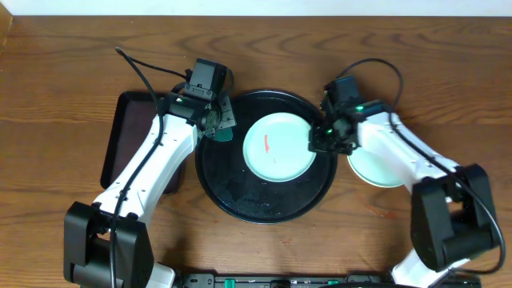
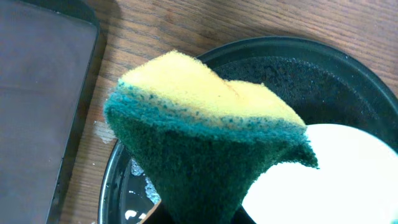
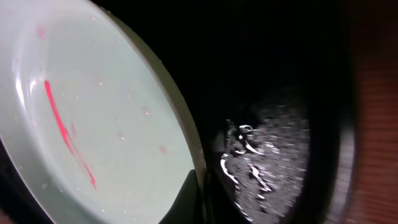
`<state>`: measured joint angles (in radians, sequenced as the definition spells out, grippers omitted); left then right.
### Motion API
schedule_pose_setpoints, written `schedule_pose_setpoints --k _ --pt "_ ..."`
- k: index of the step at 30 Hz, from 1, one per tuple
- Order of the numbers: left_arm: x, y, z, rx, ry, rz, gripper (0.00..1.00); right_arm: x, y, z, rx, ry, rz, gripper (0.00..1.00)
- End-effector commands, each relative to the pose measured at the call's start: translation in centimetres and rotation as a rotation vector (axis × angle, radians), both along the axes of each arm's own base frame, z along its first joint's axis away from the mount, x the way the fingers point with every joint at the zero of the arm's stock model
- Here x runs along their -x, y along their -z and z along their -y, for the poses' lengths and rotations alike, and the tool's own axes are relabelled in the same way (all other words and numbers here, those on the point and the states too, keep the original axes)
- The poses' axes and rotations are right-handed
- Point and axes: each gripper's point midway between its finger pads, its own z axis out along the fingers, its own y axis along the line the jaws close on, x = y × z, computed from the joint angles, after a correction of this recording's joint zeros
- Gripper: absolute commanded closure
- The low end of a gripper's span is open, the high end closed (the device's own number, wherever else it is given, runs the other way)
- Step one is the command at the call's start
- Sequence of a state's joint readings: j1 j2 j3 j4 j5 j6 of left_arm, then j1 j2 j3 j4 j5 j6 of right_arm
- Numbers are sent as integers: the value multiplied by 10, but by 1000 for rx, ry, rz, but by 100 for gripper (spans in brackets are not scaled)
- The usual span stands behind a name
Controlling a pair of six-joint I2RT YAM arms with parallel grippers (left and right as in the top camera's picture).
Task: Clean dirty plates on tray and stack at the side
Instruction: 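Move the right gripper to the remaining light-green plate and grasp its rim, then bring the sponge onto the second light-green plate with the left gripper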
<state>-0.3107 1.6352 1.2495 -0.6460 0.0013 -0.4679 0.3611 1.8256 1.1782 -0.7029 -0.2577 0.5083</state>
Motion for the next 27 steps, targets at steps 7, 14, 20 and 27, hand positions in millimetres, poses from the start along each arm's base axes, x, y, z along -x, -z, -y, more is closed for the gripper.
schedule_pose_setpoints --k 7,14,20,27 --pt "-7 1 3 35 -60 7 92 0 14 -19 -34 -8 -56 77" --pt "-6 14 13 45 -60 -23 92 -20 0 -2 21 -113 9 59" --pt "-1 28 23 34 -27 -63 92 -22 13 0 32 -123 -10 66" --pt "-3 23 28 30 2 -53 92 -25 25 -6 17 -128 -44 96"
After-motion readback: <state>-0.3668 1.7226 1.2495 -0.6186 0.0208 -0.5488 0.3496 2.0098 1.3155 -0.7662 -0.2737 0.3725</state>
